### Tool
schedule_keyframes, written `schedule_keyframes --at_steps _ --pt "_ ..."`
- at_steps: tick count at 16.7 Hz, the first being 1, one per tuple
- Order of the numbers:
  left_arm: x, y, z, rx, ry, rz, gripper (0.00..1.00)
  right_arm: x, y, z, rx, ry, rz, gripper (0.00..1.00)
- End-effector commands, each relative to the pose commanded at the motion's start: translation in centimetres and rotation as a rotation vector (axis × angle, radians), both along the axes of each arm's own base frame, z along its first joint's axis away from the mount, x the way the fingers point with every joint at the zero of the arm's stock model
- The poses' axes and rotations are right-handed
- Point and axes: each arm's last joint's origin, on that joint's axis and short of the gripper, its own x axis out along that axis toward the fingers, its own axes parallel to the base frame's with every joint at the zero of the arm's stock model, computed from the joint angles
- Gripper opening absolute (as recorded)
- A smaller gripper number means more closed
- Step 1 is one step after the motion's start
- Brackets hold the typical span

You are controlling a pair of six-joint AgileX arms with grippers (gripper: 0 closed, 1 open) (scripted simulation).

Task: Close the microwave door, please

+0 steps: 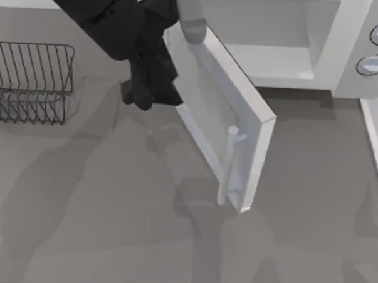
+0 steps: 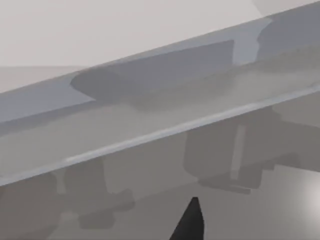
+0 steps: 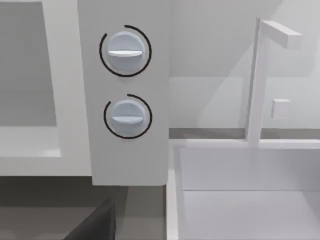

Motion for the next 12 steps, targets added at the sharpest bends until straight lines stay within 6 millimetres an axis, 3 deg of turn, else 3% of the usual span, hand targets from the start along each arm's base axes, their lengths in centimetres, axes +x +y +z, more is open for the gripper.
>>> schedule_keyframes --at_steps 4,12 --pt "0.0 0.0 0.0 0.0 0.0 0.0 0.02 0.0 0.0 0.0 0.0 0.0 0.0 1.0" --pt "0.0 0.0 0.0 0.0 0.0 0.0 0.0 0.0 0.0 0.0 0.0 0.0 0.0 1.0"
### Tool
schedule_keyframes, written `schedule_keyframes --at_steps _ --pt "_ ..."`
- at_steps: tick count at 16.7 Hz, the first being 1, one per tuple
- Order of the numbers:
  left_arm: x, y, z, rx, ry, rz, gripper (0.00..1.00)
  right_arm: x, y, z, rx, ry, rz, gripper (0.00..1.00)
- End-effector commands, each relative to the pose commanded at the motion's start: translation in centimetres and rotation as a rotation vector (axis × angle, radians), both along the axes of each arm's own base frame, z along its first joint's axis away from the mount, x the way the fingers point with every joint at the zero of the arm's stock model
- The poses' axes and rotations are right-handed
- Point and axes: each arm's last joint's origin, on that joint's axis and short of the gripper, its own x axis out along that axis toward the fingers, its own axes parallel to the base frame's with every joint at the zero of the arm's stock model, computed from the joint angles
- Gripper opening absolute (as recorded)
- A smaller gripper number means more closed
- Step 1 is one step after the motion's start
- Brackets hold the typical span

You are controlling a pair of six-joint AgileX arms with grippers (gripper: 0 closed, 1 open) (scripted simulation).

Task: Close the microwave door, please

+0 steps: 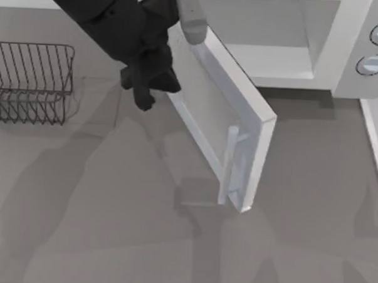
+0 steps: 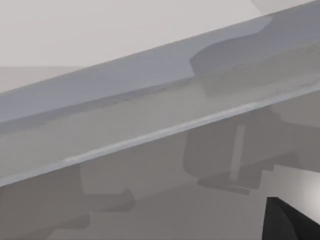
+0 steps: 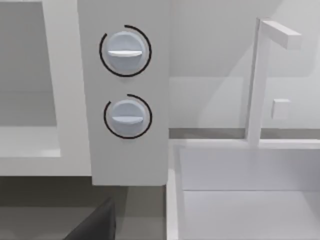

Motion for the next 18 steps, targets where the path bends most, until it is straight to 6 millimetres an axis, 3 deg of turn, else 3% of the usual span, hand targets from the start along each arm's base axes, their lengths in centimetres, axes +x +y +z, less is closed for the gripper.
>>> schedule_keyframes --at_steps 9,14,18 --pt "0.0 -1.8 0.0 0.0 0.0 0.002 0.0 0.0 0.0 0.0 0.0 0.0 0.0 1.0" --pt "0.0 -1.8 0.1 -0.001 0.0 0.005 0.0 0.0 0.0 0.0 0.0 0.0 0.0 1.0" --pt "0.0 -3.4 -0.2 0.004 0.009 0.006 0.0 0.0 0.0 0.0 0.0 0.0 0.0 1.0"
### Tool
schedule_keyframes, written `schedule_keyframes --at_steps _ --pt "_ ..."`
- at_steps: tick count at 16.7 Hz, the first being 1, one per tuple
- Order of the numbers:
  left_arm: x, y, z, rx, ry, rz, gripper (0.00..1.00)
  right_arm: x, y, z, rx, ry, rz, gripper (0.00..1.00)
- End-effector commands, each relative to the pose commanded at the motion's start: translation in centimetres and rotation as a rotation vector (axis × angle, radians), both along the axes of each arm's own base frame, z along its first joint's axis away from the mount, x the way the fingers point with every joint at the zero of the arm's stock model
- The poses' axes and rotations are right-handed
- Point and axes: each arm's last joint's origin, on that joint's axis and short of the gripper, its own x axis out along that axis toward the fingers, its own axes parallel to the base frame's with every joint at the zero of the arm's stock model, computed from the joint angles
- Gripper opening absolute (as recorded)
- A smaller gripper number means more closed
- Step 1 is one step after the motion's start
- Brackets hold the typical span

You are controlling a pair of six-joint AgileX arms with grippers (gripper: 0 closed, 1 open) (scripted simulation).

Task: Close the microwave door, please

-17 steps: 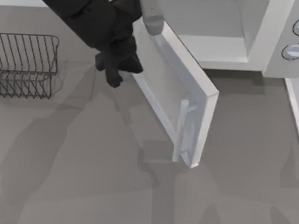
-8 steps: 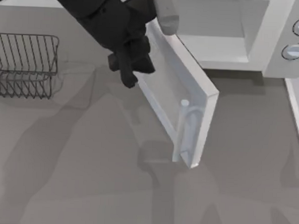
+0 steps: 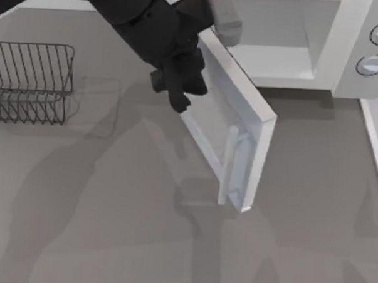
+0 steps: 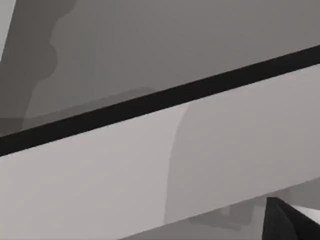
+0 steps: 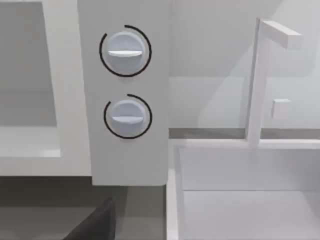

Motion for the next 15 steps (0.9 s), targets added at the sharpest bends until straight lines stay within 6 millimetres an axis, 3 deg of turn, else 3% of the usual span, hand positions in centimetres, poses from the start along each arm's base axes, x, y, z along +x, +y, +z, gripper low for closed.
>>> schedule_keyframes --at_steps 15 --pt "-0.1 -2.1 0.2 -0.005 -0.008 0.003 0.0 0.0 0.0 0.0 0.0 0.0 0.0 1.0"
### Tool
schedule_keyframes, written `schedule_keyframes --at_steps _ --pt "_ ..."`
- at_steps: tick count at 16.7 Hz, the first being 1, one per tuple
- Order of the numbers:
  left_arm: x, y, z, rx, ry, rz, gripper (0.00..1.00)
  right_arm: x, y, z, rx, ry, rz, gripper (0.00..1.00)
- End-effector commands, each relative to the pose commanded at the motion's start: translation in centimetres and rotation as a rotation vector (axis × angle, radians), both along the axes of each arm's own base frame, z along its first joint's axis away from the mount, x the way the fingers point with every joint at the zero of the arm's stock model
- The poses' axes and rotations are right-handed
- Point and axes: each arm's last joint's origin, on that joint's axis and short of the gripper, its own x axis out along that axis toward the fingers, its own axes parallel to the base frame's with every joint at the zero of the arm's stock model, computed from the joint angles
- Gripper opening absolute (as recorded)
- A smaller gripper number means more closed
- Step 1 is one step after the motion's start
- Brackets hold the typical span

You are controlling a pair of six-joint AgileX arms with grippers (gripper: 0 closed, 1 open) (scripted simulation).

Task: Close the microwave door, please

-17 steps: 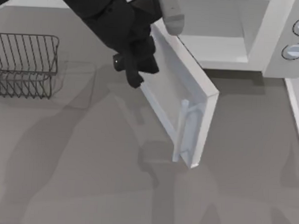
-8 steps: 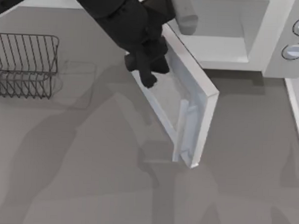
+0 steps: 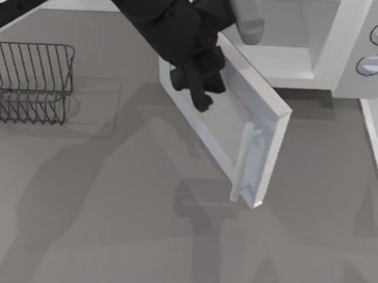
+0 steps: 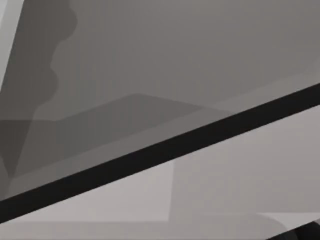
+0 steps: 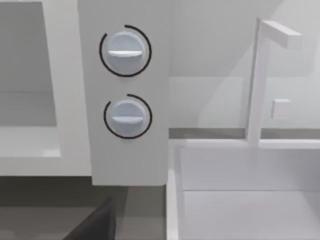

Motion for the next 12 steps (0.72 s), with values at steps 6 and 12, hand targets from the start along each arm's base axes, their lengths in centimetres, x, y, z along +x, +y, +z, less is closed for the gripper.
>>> schedule_keyframes --at_steps 6,12 --pt "0.0 -0.8 0.1 -0.001 0.0 0.003 0.0 0.0 0.0 0.0 0.0 0.0 0.0 1.0" --pt "0.0 -1.8 0.1 -0.001 0.0 0.004 0.0 0.0 0.0 0.0 0.0 0.0 0.0 1.0"
